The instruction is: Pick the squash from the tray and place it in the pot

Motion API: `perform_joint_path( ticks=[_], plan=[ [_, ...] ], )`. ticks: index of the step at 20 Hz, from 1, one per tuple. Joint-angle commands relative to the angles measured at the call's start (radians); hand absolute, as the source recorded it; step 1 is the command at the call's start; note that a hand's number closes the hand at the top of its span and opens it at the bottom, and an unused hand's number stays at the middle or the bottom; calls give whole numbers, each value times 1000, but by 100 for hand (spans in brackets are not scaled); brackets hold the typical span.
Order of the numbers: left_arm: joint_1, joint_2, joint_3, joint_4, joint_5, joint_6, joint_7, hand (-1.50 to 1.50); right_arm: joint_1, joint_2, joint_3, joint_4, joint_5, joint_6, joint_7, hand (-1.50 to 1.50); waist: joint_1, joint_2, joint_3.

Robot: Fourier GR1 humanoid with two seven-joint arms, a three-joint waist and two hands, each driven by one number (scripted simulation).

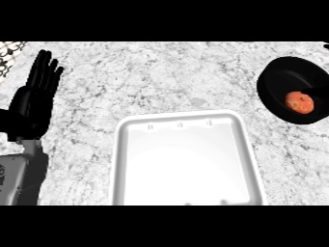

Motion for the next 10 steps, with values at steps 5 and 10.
perform_joint_path(
  ticks=[5, 10],
  plan=[
    [-8, -22, -5, 51, -13, 8, -38, 0, -78, -46, -166, 86, -189, 123, 107, -150, -17, -2, -1],
    [-6, 4, 0, -4, 8, -16, 19, 0, -28, -163, -248, 152, -264, 175, 41, -150, 8, 8, 2]
  ],
)
